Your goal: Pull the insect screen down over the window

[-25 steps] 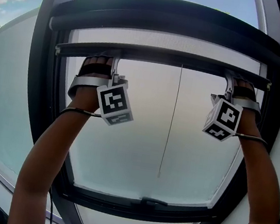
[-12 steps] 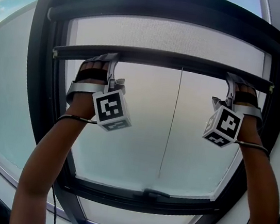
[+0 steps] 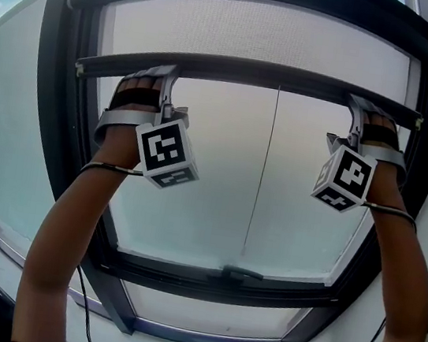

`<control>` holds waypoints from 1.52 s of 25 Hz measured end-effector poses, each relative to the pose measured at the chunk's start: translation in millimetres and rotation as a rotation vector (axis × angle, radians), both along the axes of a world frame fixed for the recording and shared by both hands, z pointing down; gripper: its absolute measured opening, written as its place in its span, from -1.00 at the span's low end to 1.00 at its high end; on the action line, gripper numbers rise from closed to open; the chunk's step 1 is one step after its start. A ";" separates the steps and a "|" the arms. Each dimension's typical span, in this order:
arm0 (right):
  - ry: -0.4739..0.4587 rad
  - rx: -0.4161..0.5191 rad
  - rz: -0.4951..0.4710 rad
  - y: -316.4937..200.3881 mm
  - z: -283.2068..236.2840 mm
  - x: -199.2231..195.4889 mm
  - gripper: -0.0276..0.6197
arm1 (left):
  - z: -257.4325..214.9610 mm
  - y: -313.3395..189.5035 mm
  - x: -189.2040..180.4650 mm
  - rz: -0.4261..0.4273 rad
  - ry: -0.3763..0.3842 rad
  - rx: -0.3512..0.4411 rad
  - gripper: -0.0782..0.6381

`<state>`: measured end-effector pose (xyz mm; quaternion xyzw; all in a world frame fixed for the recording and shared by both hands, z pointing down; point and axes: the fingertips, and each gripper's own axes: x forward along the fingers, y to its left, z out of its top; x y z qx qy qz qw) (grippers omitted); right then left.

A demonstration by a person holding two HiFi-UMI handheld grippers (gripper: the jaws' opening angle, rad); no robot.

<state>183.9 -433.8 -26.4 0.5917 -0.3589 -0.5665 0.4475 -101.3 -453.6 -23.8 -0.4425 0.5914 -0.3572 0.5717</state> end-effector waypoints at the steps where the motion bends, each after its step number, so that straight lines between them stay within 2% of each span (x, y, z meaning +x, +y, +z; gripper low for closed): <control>1: 0.003 0.001 0.001 -0.1 1.7 0.2 0.30 | 1.7 0.1 -0.1 -0.002 -0.001 -0.005 0.24; 6: -0.017 -0.003 -0.004 0.4 10.8 -2.1 0.30 | 7.1 4.7 4.4 0.036 0.021 -0.002 0.24; 9: -0.023 -0.018 -0.007 1.4 23.8 -3.4 0.30 | 23.9 1.8 -0.8 0.007 0.002 -0.024 0.24; 16: -0.034 -0.036 -0.013 2.2 48.2 -3.6 0.30 | 48.8 3.3 -1.0 0.007 -0.011 -0.054 0.24; 25: -0.057 -0.071 -0.002 4.2 61.4 -2.8 0.30 | 58.1 4.3 4.2 0.037 0.044 -0.071 0.24; 31: -0.041 -0.080 -0.003 4.6 68.9 -2.3 0.30 | 67.1 5.3 1.5 0.007 -0.008 -0.059 0.24; 35: -0.044 -0.104 -0.004 5.6 79.7 -0.5 0.30 | 77.4 7.4 6.1 0.047 0.008 -0.112 0.24; 38: -0.037 -0.118 -0.007 5.1 92.8 -0.4 0.30 | 92.2 7.2 4.9 0.038 -0.012 -0.136 0.24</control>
